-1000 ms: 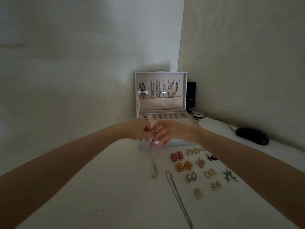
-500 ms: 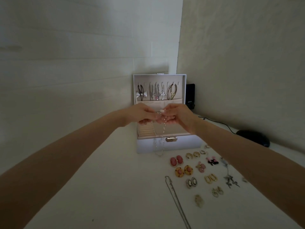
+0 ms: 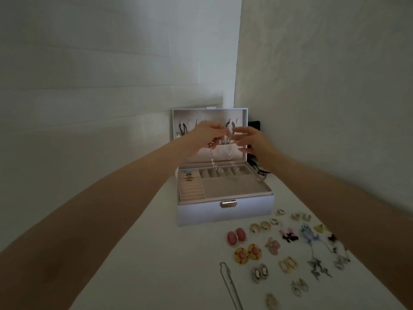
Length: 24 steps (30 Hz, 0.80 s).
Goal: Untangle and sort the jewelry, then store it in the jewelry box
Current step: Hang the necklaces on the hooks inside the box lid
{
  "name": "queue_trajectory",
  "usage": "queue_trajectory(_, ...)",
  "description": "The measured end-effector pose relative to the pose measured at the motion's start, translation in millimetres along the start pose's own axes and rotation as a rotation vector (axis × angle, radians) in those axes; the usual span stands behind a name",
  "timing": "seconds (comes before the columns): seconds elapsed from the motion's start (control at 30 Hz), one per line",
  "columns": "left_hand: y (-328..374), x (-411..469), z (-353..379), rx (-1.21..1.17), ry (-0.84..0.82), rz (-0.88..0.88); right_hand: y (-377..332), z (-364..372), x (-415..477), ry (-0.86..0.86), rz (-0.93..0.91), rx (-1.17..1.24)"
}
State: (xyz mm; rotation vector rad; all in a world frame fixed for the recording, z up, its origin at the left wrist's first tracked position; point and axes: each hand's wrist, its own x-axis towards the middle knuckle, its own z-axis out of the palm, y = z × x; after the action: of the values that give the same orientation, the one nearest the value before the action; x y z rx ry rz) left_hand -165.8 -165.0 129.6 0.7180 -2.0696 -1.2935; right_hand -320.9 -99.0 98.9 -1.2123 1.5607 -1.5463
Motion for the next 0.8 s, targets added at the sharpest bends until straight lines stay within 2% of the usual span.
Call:
queue_trajectory(0.13,3.4,32.6,16.0,0.146,0.058,0.013,-6.8,-2.9,20.0,-0.099,-0.003,-0.029)
queue_trajectory(0.23,-2.1,56.9,19.7,0.238,0.179,0.053,-0.5,-7.5,34.8,0.005,-0.033,0.011)
queue_trajectory(0.33,-8.7,79.4,22.5,0.320,0.199,0.062,9.3,-13.7,53.6,0.112,-0.036,-0.009)
queue_trajectory(0.5,-24.1,106.9,27.2,0.298,0.270,0.023,21.9,-13.9,84.7,0.326,-0.072,-0.112)
queue_trajectory(0.7,-33.3,125.5,47.8,0.478,0.543,0.040,22.2,-3.3,110.2,0.586,-0.198,-0.386)
queue_trajectory(0.8,-32.1,135.0,51.7,0.413,0.599,0.063,19.3,0.2,116.0,0.672,-0.278,-0.505)
